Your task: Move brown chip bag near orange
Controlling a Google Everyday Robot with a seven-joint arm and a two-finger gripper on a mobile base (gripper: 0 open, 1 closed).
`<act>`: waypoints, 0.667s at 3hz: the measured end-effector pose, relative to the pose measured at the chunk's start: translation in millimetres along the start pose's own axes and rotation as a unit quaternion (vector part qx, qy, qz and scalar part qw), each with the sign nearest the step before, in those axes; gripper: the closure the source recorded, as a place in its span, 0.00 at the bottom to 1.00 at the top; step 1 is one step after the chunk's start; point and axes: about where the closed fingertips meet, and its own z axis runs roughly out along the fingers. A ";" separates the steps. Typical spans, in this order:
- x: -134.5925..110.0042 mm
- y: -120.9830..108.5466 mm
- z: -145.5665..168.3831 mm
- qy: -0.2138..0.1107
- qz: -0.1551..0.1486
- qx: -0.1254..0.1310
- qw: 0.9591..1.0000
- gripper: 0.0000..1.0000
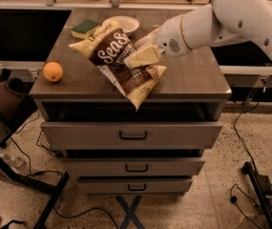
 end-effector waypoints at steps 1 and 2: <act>-0.5 1.2 2.0 0.000 -0.001 -0.002 1.000 0.00; -0.6 1.3 2.0 0.000 -0.001 -0.002 1.000 0.00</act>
Offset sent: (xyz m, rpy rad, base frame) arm -0.0003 0.0022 -0.0006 -0.0001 0.0012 0.0038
